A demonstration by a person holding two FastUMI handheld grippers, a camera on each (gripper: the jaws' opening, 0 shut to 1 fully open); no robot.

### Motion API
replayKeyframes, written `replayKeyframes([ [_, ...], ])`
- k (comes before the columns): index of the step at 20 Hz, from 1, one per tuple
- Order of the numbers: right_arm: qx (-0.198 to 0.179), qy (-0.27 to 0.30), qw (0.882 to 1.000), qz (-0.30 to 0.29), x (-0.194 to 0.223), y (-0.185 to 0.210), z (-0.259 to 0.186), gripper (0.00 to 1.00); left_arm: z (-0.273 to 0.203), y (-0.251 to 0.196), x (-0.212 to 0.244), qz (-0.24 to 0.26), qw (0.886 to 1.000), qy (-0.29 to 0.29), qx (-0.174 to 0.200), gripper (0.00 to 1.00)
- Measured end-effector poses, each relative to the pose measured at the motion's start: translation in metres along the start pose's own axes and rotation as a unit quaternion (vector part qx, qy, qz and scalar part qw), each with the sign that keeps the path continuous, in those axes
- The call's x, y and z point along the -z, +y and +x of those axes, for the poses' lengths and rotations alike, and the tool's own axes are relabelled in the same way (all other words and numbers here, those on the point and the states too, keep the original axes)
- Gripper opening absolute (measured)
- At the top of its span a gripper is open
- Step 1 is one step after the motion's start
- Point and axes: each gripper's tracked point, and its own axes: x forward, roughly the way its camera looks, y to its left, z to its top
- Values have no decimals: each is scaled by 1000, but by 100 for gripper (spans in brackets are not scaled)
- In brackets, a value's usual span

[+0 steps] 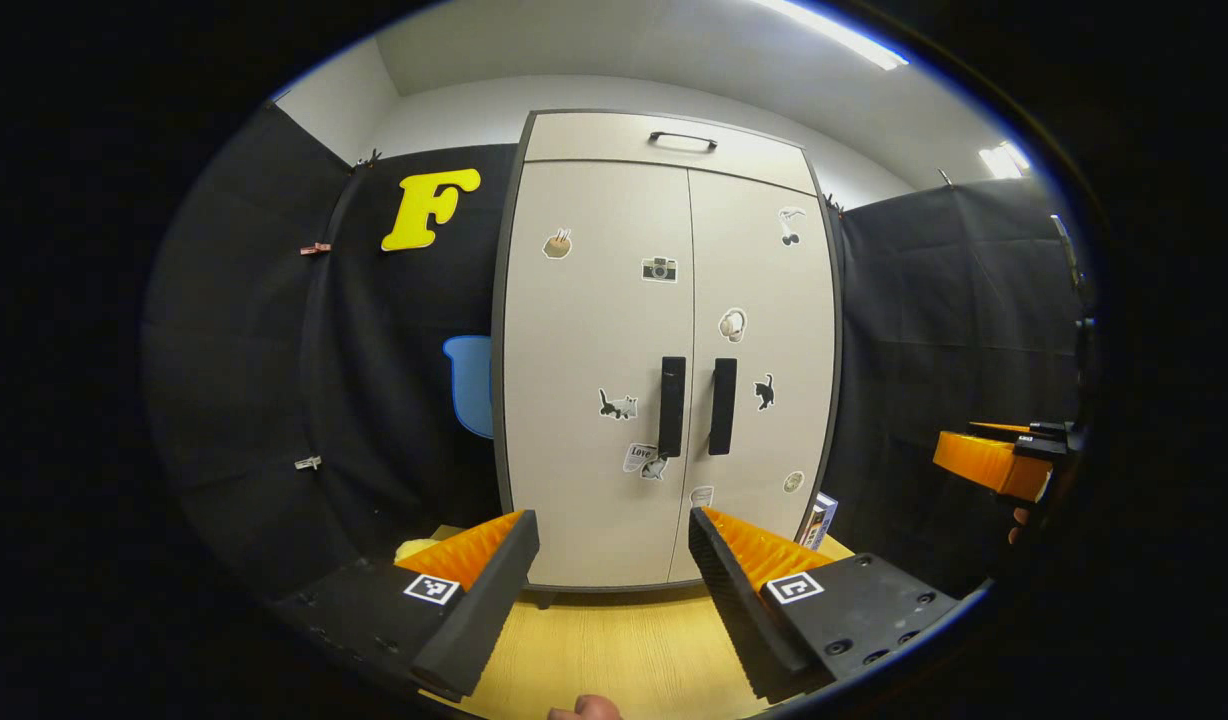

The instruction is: Grab one shoe with the right hand and put it into the shoe cabinet, grab the other shoe with the left hand and put it into the shoe cabinet; then close the right door with the right hand and the left door with the left hand.

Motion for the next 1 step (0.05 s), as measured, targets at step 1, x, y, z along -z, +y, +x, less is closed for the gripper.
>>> replayKeyframes([
  [1, 0, 0, 1000, 0, 0, 0, 0, 98, 0, 1, 0, 0, 1000, 1, -1, 95],
])
